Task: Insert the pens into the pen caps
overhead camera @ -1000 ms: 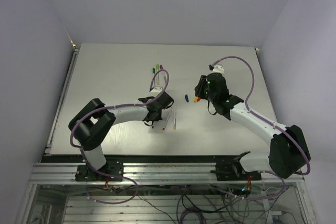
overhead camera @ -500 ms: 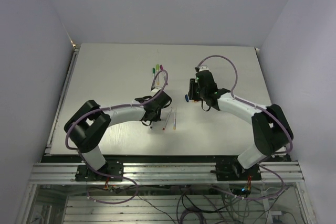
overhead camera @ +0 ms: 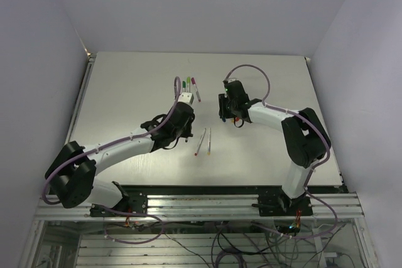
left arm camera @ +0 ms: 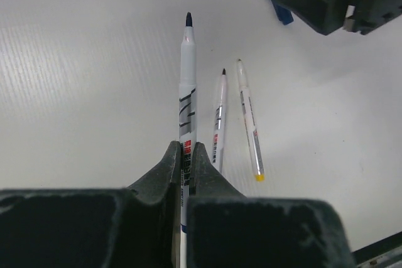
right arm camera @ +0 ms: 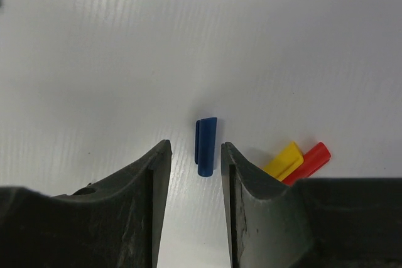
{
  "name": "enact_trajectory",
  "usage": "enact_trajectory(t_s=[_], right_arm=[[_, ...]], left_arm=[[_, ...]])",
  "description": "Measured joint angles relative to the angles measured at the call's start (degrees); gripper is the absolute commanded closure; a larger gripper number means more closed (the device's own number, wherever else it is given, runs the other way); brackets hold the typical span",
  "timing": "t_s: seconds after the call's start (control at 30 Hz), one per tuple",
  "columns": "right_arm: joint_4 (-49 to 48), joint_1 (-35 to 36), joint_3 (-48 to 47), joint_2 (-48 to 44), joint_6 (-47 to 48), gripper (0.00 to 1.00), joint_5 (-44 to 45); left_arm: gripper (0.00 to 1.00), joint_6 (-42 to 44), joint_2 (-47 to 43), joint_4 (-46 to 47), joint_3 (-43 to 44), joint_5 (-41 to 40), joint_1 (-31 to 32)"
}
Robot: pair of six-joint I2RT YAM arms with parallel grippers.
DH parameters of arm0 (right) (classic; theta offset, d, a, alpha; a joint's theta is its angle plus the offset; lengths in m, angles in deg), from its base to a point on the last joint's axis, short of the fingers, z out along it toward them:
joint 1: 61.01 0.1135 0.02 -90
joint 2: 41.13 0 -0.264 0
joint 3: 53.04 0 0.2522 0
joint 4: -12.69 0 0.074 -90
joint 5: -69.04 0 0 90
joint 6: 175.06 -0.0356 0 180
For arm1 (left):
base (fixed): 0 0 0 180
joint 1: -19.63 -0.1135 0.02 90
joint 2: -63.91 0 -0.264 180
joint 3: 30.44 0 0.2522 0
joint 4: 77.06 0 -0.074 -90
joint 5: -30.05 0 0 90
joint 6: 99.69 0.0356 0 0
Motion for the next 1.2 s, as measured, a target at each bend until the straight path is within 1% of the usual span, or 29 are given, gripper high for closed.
enact_trajectory(t_s=[0.2, 0.5, 0.83, 0.87, 0.93, 0.97, 1.0, 1.03, 1.2], right_arm=[[1.1, 0.0, -0.6, 2.0, 0.0, 0.63, 0.3], [1.6, 0.0, -1.8, 4.8, 0.0, 0.64, 0.9], [3.0, 0.1, -3.4, 5.9, -0.5, 0.71, 3.0], [3.1, 0.1, -3.4, 5.9, -0.6, 0.73, 3.1], [3.2, 0.2, -3.4, 5.9, -0.6, 0.8, 3.2], [3.3, 0.3, -3.4, 6.0, -0.7, 0.86, 3.4], [3.4, 0.4, -3.4, 6.0, -0.8, 0.96, 3.5], [3.5, 0.4, -3.4, 6.0, -0.8, 1.0, 3.7], [4.2, 0.5, -3.8, 6.0, -1.8, 1.0, 3.8]], left_arm=[[0.93, 1.1, -2.1, 3.3, -2.4, 3.1, -0.1], [0.93, 1.7, -2.4, 5.8, -2.5, 5.9, -0.3], [0.93, 2.0, -2.2, 6.6, -2.5, 7.4, -0.6], [0.93, 2.0, -2.1, 6.7, -2.5, 7.5, -0.7], [0.93, 2.0, -2.0, 6.8, -2.5, 7.5, -0.9], [0.93, 2.0, -2.0, 6.9, -2.5, 7.5, -0.9], [0.93, 2.0, -2.0, 6.9, -2.5, 7.5, -1.0], [0.93, 2.0, -2.0, 6.9, -2.5, 7.5, -1.1], [0.93, 1.9, -2.0, 6.9, -2.6, 7.5, -1.2]])
